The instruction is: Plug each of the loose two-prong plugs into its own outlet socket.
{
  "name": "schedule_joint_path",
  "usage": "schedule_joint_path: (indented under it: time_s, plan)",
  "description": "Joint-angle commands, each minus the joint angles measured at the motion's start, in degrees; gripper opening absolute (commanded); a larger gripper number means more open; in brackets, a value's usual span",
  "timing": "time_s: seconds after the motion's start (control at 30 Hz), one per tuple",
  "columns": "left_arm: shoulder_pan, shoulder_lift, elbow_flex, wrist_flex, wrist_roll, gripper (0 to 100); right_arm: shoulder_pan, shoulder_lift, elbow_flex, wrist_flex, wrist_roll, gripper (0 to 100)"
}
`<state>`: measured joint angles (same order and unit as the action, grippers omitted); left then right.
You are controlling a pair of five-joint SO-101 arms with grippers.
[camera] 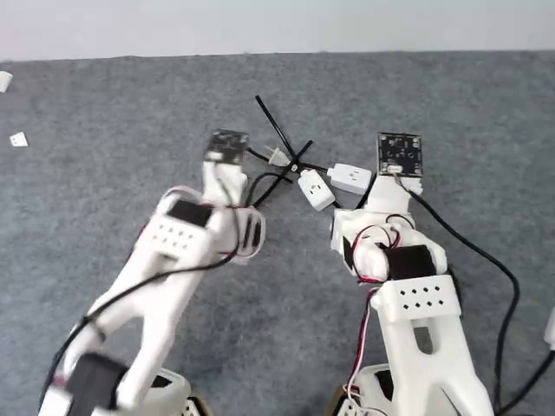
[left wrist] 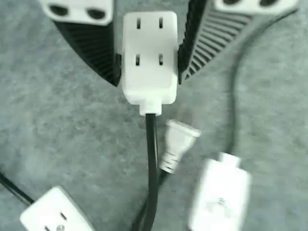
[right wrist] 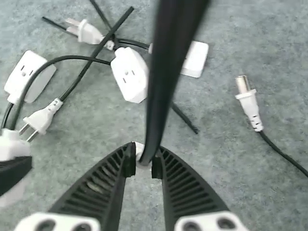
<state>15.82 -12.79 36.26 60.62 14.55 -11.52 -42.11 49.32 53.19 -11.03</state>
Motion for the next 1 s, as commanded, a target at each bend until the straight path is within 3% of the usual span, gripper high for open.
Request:
schedule_joint_path:
  time_s: [0.0, 0.1, 0.23, 0.53, 0.63, 0.83, 0.97]
  plan:
    - [0.35, -9.85, 10.24, -7.82, -2.99, 17, -1.27, -1.27, -1.85, -2.07, 0.35, 0.9]
    - [4.84, -8.62, 11.3, -7.38, -2.9, 14, -1.1, -1.36, -1.58, -2.59, 0.35, 0.9]
    - [8.88, -2.37, 9.63, -4.75, 1.41, 1, -1.01, -1.71, -1.49, -2.24, 0.44, 0.9]
    - [9.93, 11.96, 2.07, -1.85, 2.81, 1, -1.01, -1.71, -1.49, -2.24, 0.79, 0.9]
    - [9.41, 10.64, 1.54, -0.88, 2.29, 5, -1.01, -1.71, -1.49, -2.24, 0.79, 0.9]
    - [8.26, 0.35, 6.46, -0.35, -4.13, 26, -1.01, -1.71, -1.49, -2.24, 1.93, 0.9]
    - [5.54, -8.18, 11.38, -0.88, -10.64, 24, -1.01, -1.71, -1.41, -2.24, 2.02, 0.9]
